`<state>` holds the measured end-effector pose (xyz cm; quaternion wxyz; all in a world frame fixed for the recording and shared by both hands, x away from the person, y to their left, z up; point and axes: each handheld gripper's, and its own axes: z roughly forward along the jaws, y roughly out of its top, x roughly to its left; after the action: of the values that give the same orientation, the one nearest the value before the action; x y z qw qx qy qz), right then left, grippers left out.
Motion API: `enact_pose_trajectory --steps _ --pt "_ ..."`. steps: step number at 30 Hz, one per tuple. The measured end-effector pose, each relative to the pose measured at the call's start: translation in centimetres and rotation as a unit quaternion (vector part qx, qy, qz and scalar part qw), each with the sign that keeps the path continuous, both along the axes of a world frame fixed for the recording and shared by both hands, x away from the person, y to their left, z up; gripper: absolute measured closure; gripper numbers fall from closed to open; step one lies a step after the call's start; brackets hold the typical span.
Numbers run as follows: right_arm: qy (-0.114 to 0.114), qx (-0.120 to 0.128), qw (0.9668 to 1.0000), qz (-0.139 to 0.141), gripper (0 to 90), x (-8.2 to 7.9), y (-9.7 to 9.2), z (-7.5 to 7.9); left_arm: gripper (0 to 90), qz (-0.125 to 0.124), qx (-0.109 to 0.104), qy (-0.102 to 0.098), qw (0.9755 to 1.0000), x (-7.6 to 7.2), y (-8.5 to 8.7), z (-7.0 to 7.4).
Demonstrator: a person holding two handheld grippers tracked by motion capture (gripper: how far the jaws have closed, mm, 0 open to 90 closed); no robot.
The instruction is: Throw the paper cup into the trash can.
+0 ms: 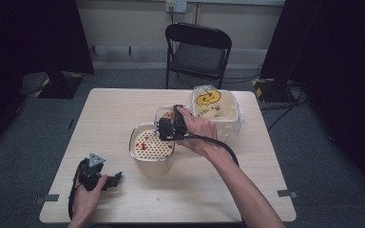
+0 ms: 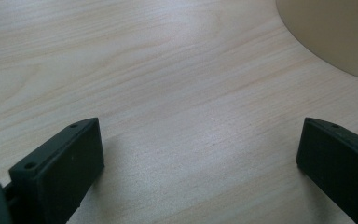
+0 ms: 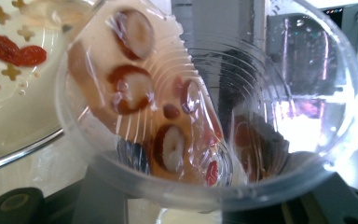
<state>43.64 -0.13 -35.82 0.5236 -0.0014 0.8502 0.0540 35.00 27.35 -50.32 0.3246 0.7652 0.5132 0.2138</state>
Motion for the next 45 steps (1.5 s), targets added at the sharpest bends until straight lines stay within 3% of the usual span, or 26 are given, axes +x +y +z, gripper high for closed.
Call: enact_pose_trajectory --steps 8,12,22,30,32,34,36,38,41,43,44,45 --pt "-0.034 -0.050 0.9981 0.009 50.9 -0.4 0.7 -0.5 0.0 0.000 0.000 0.000 1.0000 0.0 0.0 0.0" --pt "-0.047 -0.064 0.9967 0.016 51.1 -0.8 1.2 -0.5 0.0 0.000 0.000 0.001 1.0000 0.0 0.0 0.0" --pt "-0.115 -0.124 0.9849 0.038 51.8 -1.4 1.9 -0.6 0.0 0.000 0.000 0.001 1.0000 0.0 0.0 0.0" --pt "-0.170 -0.178 0.9684 0.042 52.3 -1.6 1.7 -1.1 0.0 0.000 0.000 0.000 1.0000 0.0 0.0 0.0" --pt "-0.187 -0.196 0.9613 0.049 52.3 -1.6 1.6 -1.3 0.0 0.000 0.001 0.001 1.0000 0.0 0.0 0.0" --pt "-0.196 -0.208 0.9570 0.051 52.3 -1.7 1.6 -1.3 0.0 0.000 0.000 0.000 1.0000 0.0 0.0 0.0" --pt "-0.209 -0.228 0.9493 0.056 52.4 -1.8 1.6 -1.2 0.0 0.000 0.000 0.000 1.0000 0.0 0.0 0.0" --pt "-0.220 -0.234 0.9452 0.057 52.5 -2.1 1.6 -1.2 0.0 0.000 0.000 0.001 1.0000 0.0 0.0 0.0" --pt "-0.245 -0.266 0.9299 0.067 52.7 -2.4 1.8 -1.3 0.0 0.000 0.000 0.000 1.0000 0.0 0.0 0.0" --pt "-0.266 -0.288 0.9173 0.073 52.8 -2.5 1.8 -1.6 0.0 0.000 0.000 0.000 1.0000 0.0 0.0 0.0" --pt "-0.264 -0.286 0.9183 0.070 52.8 -2.7 1.9 -1.6 0.0 0.000 0.000 0.000 1.0000 0.0 0.0 0.0" --pt "-0.270 -0.289 0.9156 0.070 52.8 -2.8 1.9 -1.6 0.0 0.000 0.000 0.001 1.0000 0.0 0.0 0.0"
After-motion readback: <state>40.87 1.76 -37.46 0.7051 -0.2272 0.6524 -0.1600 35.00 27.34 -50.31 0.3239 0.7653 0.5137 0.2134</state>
